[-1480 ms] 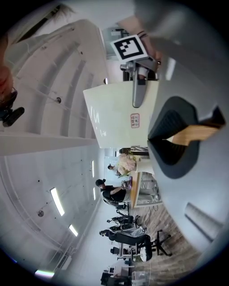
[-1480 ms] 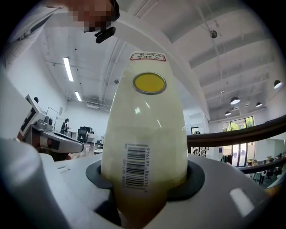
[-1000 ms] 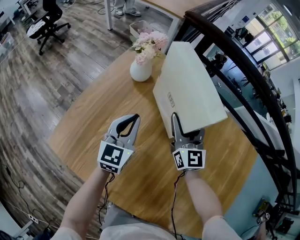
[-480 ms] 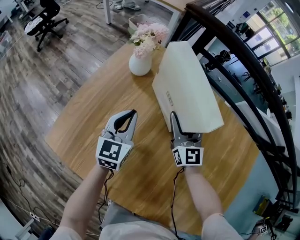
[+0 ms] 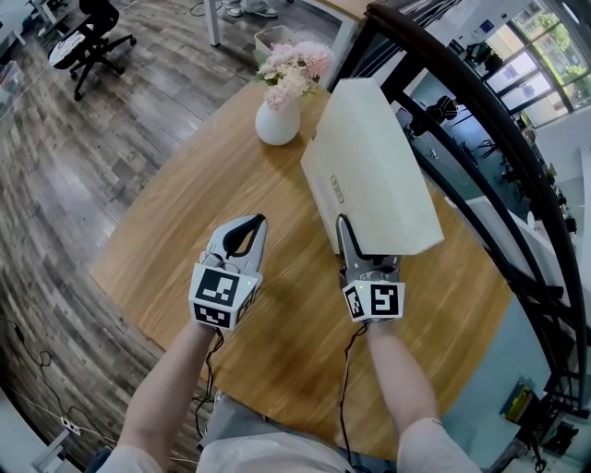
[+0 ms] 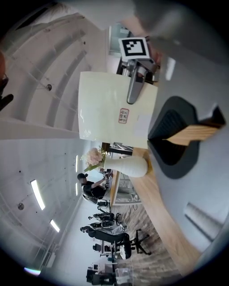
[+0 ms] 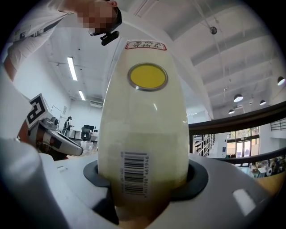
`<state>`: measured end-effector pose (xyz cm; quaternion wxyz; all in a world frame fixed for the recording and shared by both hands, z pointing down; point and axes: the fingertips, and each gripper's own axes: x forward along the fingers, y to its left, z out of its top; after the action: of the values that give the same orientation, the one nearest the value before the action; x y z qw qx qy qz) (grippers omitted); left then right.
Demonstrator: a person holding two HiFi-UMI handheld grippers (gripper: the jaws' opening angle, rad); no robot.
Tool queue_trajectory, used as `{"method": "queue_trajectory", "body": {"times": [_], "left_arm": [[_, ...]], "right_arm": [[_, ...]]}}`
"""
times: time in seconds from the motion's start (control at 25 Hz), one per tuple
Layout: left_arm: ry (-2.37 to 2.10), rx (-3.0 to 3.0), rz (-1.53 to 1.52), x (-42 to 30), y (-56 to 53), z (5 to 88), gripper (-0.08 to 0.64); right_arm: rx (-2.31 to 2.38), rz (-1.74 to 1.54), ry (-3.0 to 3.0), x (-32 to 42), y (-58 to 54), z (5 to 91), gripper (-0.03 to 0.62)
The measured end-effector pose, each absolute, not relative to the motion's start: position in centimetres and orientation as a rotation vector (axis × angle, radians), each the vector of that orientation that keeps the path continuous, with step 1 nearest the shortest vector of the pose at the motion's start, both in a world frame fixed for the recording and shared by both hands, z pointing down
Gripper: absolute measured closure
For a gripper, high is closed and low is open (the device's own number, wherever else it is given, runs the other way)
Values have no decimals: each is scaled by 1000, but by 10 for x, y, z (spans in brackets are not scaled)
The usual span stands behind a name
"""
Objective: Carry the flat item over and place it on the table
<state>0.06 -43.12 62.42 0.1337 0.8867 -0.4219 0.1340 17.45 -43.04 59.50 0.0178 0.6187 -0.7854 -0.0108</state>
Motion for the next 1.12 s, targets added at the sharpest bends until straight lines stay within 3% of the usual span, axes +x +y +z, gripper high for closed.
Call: {"method": "queue_trajectory", "body": {"times": [0.56,1.12], "left_arm": [[-1248,2599,388,-5,-408,568,558],[-1295,2691,322,-9,-346,468,558]], "right_arm": [[1870,24,-2501,177,-407,534,116],[1953,-98,-2464,186,-341,402,103]]}}
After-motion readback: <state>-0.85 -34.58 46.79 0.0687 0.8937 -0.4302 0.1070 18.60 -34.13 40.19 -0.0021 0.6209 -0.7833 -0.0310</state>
